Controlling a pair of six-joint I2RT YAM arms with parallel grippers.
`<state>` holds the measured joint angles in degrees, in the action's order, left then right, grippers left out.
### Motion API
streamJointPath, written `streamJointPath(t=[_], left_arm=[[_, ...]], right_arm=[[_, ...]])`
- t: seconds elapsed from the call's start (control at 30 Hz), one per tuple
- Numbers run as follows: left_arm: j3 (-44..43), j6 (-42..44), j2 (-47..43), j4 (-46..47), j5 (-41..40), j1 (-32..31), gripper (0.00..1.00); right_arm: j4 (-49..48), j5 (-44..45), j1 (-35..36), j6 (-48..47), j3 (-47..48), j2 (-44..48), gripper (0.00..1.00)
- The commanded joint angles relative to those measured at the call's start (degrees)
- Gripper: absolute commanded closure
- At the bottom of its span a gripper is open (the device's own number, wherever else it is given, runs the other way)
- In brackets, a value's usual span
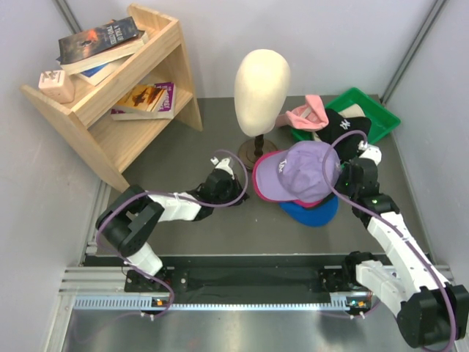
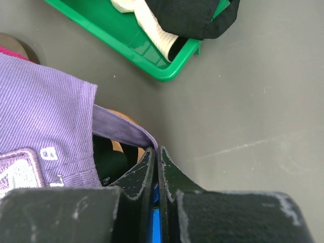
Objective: Stack the hats
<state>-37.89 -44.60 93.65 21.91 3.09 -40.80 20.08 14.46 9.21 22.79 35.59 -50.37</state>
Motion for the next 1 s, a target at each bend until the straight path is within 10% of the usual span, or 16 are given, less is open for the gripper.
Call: streamJointPath(t=[0.0, 0.13, 0.3, 0.47, 0.97], left_arm=[[0.71, 1.18, -4.16, 0.15, -0.63, 0.37, 1.0], [0.8, 1.97, -10.05, -2.39, -1.94, 0.45, 0.99], [0.62, 4.16, -18.84, -9.24, -6.08, 2.29, 0.59], [1.59, 5.92, -26.83, -14.08, -6.78, 6.77, 0.28], [-0.08, 12.25, -35.99, -21.65, -10.3, 10.21, 0.02]], right_arm=[[2.95, 1.28, -1.04, -0.29, -0.18, 1.93, 0.99], [5.49, -0.83, -1.04, -1.34, 3.33, 5.1, 0.6], [12.16, 0.39, -1.04, -1.95, 7.64, 8.27, 0.16], [17.18, 2.5, -0.95, -2.13, 12.04, 12.91, 0.05], [9.65, 7.25, -2.7, -8.72, 25.66, 1.81, 0.04]])
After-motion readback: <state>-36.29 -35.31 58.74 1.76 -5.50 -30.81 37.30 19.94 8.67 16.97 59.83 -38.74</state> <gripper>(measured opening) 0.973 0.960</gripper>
